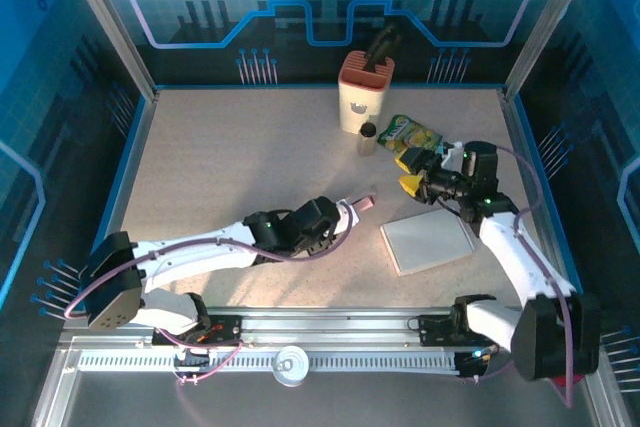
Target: Fold the paper box
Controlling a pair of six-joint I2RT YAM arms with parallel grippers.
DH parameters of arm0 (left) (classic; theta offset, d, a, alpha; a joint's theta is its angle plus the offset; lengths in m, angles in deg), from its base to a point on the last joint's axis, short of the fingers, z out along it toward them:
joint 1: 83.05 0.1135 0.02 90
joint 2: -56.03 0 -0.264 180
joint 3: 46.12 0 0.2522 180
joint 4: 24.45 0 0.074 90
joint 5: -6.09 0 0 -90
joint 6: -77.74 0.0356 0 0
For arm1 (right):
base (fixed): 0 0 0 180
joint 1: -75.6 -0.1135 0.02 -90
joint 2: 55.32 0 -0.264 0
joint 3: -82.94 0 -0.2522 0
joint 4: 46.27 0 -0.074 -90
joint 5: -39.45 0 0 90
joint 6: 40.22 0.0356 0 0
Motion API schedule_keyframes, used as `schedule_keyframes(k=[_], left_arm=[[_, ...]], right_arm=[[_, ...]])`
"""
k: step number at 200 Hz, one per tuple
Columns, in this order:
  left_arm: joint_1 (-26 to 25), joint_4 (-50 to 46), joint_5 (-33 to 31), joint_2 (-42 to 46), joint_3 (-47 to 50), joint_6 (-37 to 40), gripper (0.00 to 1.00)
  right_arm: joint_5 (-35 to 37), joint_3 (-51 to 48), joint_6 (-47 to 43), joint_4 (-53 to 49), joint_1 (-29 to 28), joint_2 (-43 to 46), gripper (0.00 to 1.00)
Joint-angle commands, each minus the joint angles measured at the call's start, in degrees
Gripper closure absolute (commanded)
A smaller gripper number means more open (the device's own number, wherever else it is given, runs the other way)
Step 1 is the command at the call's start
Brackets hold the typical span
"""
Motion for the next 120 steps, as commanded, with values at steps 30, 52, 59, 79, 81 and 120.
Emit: schedule_keyframes(k=[30, 52, 59, 79, 81, 120], left_arm=[[4.3, -24.1, 11.0, -3.2, -9.8, -14.8, 0.76], [6.2, -28.5, 15.3, -4.6, -12.6, -15.4, 0.76], [6.8, -29.7, 15.8, -5.3, -13.3, -15.5, 0.76], [8.7, -32.5, 18.1, -7.6, -14.8, -15.0, 0.76], [8.8, -32.8, 18.4, -7.8, -15.0, -14.9, 0.76], [10.3, -35.2, 20.1, -13.1, -17.9, -12.2, 0.74]], right_arm=[[20.2, -4.2, -4.5, -12.4, -10.1, 11.7, 0.38], [28.3, -6.8, -1.6, -11.9, -19.4, 14.5, 0.39], [31.3, -7.6, -0.6, -11.3, -22.6, 15.0, 0.39], [37.0, -10.1, 2.9, -7.3, -30.3, 14.6, 0.38], [37.3, -10.2, 3.3, -6.8, -30.9, 14.4, 0.38], [38.6, -12.0, 8.7, 5.3, -37.9, 6.5, 0.37]])
